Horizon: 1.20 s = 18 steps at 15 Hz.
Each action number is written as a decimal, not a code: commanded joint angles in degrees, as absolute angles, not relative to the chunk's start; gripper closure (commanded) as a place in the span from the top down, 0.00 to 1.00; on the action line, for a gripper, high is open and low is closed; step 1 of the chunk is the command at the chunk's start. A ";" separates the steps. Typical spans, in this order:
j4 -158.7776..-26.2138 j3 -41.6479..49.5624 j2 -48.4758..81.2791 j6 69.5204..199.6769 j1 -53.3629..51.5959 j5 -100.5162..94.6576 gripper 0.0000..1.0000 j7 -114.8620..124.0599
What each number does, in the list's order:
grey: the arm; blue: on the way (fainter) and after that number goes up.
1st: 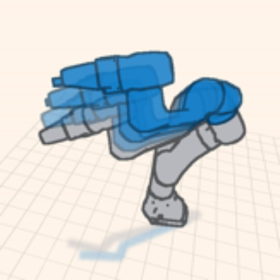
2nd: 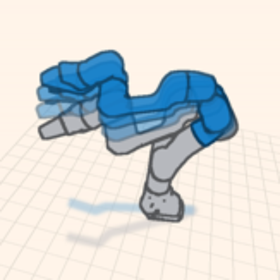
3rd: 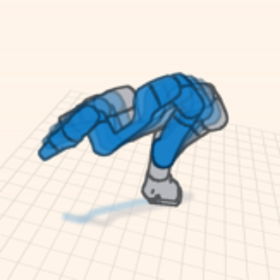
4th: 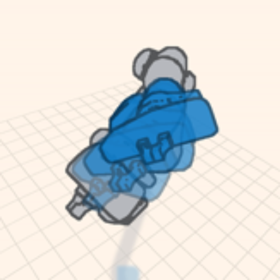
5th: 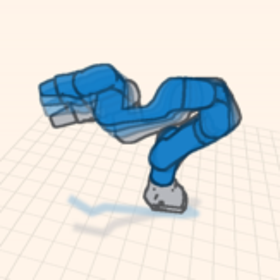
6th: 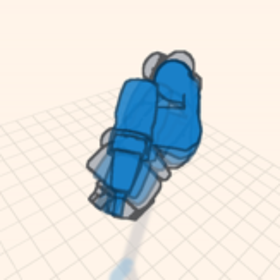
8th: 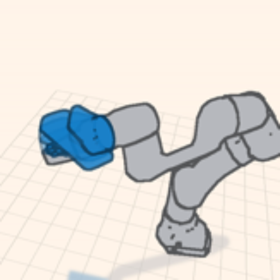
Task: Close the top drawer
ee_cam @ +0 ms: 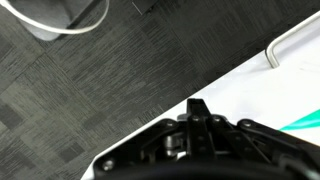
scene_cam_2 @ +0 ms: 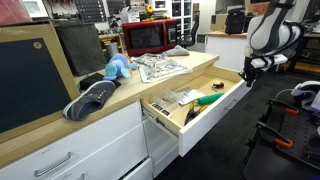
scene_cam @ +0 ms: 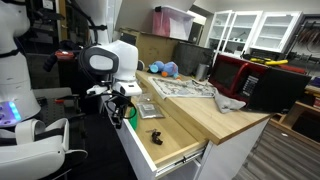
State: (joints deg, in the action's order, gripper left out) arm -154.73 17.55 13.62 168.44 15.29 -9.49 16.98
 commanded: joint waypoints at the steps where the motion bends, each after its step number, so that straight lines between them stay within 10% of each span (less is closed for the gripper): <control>1: -148.72 17.97 21.39 172.14 11.66 -5.52 0.00 15.87; 18: -121.13 19.20 36.92 170.47 4.14 -4.95 0.00 11.56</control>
